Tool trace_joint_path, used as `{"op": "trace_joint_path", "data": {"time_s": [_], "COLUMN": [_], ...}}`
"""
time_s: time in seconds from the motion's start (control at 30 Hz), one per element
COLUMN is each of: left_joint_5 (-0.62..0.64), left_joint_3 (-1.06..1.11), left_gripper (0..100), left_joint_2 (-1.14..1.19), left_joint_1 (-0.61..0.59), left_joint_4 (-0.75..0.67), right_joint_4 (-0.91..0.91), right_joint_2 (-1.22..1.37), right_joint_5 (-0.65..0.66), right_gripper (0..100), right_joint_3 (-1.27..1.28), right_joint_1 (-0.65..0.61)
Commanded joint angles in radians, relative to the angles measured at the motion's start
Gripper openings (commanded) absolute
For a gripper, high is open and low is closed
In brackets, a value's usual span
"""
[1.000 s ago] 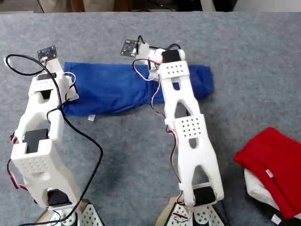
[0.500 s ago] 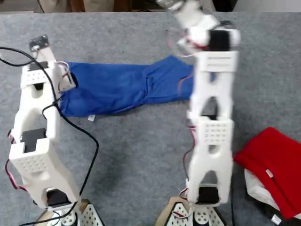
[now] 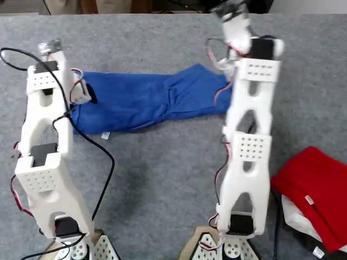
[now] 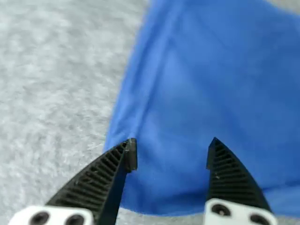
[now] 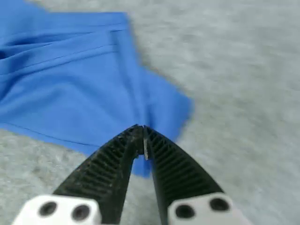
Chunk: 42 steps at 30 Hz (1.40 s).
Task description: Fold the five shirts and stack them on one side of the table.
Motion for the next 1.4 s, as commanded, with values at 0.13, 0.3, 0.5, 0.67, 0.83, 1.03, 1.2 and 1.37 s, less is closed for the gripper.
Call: {"op": "trace_joint_path", "data": {"time_s": [0.13,0.3,0.5,0.67,0.83,1.03,1.2,1.37], "left_joint_5": [-0.077,-0.095,-0.138,-0.146,-0.146,-0.144,-0.144,-0.143], "left_joint_3": [-0.048,-0.041,-0.049,-0.054,-0.061,-0.068,-0.196,-0.468], "left_gripper": [23,23,23,23,23,28,31,31], "left_joint_2": [-0.005,-0.005,-0.008,-0.005,-0.005,0.030,0.193,0.392], "left_joint_1": [-0.025,-0.080,-0.126,-0.144,-0.152,-0.130,-0.126,-0.120], "left_joint_4": [0.005,0.006,0.006,-0.012,-0.080,-0.135,-0.138,-0.061], "right_joint_4": [0.012,0.015,0.017,0.018,0.017,0.015,0.015,0.015], "right_joint_2": [0.168,0.216,0.240,0.229,0.151,0.008,-0.104,-0.197], "right_joint_5": [-0.005,0.023,0.052,0.087,0.092,0.089,0.087,0.087], "right_gripper": [0.4,0.4,0.4,0.4,0.4,0.4,0.4,0.4], "right_joint_3": [-0.007,0.005,0.005,0.048,0.102,0.010,0.015,0.056], "right_joint_1": [-0.021,-0.005,0.048,0.050,0.051,0.044,0.051,0.067]}}
